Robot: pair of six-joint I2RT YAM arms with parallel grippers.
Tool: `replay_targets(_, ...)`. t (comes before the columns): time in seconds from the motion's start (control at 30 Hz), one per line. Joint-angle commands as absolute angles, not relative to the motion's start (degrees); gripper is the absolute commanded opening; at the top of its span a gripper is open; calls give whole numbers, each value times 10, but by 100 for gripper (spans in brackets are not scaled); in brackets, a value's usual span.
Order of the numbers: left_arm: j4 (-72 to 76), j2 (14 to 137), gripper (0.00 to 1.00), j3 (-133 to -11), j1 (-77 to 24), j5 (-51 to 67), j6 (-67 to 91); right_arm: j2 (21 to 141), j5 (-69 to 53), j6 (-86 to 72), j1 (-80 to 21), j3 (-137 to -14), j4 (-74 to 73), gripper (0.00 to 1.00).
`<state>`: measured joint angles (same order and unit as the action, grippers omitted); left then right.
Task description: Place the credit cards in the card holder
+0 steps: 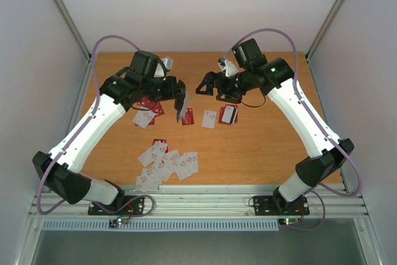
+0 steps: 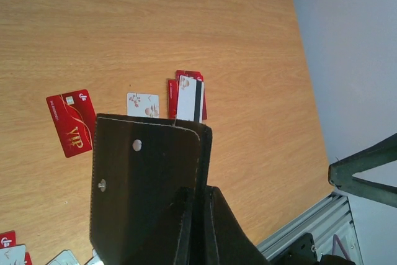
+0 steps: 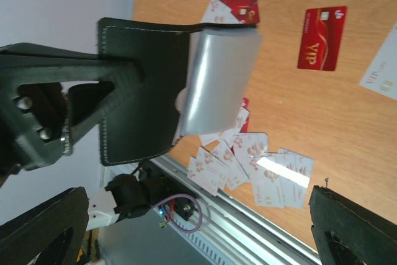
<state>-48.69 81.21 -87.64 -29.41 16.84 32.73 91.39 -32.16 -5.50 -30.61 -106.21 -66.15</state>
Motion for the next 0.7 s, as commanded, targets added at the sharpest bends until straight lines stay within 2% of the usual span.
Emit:
replay_targets(0.0, -447, 803, 0, -872, -295, 176, 338, 910, -271, -61, -309, -1058, -686, 96)
replay_targets(0.2, -315, 786, 0, -790, -295, 253, 380, 888, -246, -65, -293, -1009, -684, 93)
replay_targets(0.4, -193, 813, 0, -722, -298, 315, 464, 827, -230, -83, -200, -917, -698, 86)
replay_targets(0.5, -177, 843, 0, -725, -313, 318, 485, 800, -228, -89, -143, -865, -717, 82)
replay_targets(0.67, -113, 910, 0, -727, -348, 330, 527, 761, -191, -76, -100, -812, -743, 82)
